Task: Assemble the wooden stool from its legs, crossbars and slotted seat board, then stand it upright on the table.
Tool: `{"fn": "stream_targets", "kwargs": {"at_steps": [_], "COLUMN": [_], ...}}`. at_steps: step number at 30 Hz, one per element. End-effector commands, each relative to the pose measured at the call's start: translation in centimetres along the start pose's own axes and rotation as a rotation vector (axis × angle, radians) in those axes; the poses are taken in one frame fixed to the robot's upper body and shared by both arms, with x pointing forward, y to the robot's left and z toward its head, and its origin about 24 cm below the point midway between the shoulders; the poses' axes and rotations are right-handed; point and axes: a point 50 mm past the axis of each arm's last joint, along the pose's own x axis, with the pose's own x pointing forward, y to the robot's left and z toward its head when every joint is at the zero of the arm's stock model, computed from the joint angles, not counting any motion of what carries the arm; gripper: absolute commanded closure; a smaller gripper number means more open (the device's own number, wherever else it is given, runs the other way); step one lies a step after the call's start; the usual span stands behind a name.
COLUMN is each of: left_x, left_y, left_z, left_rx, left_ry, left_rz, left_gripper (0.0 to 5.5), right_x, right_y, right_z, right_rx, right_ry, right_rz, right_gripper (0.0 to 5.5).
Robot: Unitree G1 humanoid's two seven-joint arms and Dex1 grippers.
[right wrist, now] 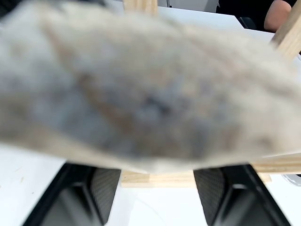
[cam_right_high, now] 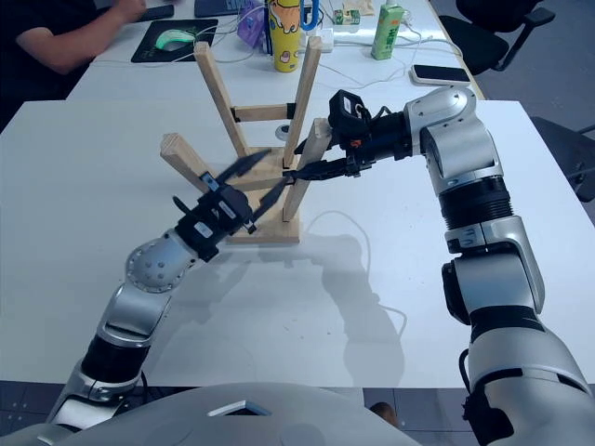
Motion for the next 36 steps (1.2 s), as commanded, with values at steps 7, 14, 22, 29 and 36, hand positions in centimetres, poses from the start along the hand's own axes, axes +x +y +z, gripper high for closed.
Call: {"fn": "stream_targets", "kwargs": {"at_steps": [7, 14, 22, 29, 36], "left_x": [1.6, -0.7, 2.5, -3.8, -5.9], "left_y": [-2.0, -5.4, 2.8, -3.7, -5.8], "left_z": [-5.3, -7.7, 4.5, -0.7, -7.0], "left_rx": [0.332, 0.258, 0.156, -0.163, -0.185], "left_ry": [0.477, 0.625, -0.137, 0.083, 0.409], "left_rz": [-0.151, -0.367, 0.243, -0.185, -0.170], "left_gripper": [5.09, 5.50, 5.50, 5.50, 5.50], "right_x": [1.5, 2.0, 2.3, 1.7, 1.8], "right_y": [0.7, 0.7, 1.0, 1.0, 1.3], "right_z": [-3.5, -2.8, -3.3, -3.2, -3.3], "right_rx": [0.100, 0.074, 0.085, 0.090, 0.117], "right_ry": [0.140, 0.117, 0.122, 0.103, 0.039], "right_rz": [0.008, 0.013, 0.012, -0.009, -0.008], "right_gripper": [3.46, 3.46, 3.46, 3.46, 3.46]}}
